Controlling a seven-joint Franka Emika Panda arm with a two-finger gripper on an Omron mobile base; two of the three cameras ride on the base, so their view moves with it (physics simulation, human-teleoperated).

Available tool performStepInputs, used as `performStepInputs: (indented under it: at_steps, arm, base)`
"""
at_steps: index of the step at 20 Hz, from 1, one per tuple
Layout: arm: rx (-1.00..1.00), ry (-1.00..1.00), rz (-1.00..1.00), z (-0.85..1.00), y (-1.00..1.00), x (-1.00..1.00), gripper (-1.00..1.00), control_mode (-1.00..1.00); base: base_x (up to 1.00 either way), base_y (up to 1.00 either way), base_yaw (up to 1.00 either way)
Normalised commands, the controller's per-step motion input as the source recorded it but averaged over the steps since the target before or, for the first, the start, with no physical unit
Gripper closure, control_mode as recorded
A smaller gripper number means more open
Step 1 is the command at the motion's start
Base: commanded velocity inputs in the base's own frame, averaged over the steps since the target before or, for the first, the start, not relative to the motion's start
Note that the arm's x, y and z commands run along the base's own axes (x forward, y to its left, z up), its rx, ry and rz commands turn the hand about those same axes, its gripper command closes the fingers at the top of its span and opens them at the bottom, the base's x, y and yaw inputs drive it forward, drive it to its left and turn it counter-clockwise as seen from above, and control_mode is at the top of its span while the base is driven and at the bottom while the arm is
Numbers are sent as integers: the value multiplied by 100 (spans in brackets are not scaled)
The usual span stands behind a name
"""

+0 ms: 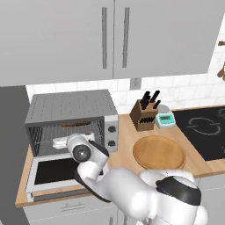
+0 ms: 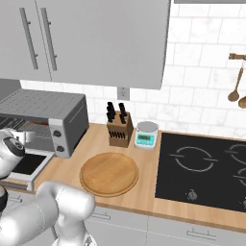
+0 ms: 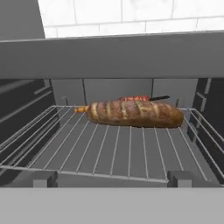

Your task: Pick up the kebab skewer and baguette bread, and place them inside the toaster oven. Close the toaster oven door and start by setting the timer.

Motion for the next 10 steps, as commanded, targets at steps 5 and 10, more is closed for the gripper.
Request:
performStepInputs:
  at_steps: [5,10]
  arm:
    - [0,9,-3,6,0,-87,-100,-100]
    - [0,8,-1,11,0,-74,-100,-100]
  base:
    - [0,0,0]
    - [0,0,0]
